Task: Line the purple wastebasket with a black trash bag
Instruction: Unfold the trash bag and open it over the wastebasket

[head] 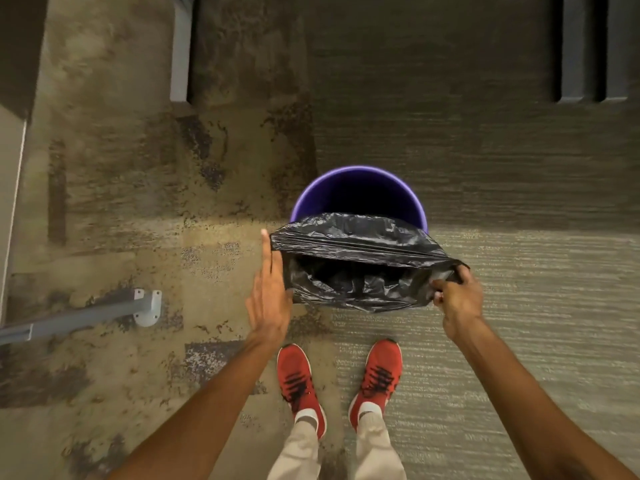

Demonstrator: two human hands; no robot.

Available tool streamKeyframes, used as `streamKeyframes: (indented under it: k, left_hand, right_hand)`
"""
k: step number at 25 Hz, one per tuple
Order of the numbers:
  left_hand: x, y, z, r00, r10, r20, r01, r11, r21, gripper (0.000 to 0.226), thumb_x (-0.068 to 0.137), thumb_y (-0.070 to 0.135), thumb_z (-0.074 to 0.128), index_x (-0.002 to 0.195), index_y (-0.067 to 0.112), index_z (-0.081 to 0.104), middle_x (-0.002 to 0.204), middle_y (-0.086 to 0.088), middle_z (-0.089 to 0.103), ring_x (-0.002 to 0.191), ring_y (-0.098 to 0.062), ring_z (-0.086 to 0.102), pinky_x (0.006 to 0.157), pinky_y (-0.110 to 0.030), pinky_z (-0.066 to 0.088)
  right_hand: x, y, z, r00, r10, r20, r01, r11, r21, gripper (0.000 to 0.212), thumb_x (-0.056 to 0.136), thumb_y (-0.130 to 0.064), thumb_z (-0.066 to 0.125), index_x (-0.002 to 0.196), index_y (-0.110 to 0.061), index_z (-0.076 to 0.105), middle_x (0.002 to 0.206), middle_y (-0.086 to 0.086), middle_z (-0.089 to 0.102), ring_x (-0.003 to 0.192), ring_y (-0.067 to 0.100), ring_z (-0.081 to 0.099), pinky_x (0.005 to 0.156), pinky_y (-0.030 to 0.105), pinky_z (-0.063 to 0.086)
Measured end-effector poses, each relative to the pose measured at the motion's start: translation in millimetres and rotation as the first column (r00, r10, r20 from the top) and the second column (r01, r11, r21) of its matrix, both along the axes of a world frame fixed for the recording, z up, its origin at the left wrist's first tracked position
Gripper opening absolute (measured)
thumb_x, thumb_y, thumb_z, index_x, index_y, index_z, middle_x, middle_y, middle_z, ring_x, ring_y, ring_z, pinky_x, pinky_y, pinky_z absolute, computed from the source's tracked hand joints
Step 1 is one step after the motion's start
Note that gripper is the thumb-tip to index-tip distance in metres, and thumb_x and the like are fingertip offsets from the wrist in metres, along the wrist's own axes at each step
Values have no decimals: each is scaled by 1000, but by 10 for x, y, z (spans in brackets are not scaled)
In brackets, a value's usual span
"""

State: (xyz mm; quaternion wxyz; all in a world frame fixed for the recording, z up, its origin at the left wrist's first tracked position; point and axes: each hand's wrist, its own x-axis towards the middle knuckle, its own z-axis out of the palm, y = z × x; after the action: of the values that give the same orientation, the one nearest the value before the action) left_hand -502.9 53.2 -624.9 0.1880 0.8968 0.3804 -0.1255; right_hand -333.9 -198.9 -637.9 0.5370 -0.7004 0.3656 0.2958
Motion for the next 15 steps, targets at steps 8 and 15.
streamKeyframes:
  k: [8, 15]
  left_hand:
    - [556, -111, 215, 539, 792, 287, -569, 594, -569, 30, 91, -7, 62, 107, 19, 64, 158, -4, 44, 106, -20, 71, 91, -43, 60]
    - [914, 26, 430, 463, 721, 515, -609, 681, -406, 43, 90, -1, 67, 132, 4, 60, 158, 5, 41, 138, -2, 41, 101, 6, 25]
  right_hand:
    - [55, 397, 304, 946, -292, 142, 288, 956, 51, 64, 93, 21, 28, 145, -11, 49, 133, 1, 62, 112, 27, 67, 66, 35, 63]
    - [166, 661, 533, 872, -72, 484, 168, 973, -157, 63, 83, 15, 42, 139, -9, 57, 126, 1, 69, 111, 16, 67, 101, 27, 52]
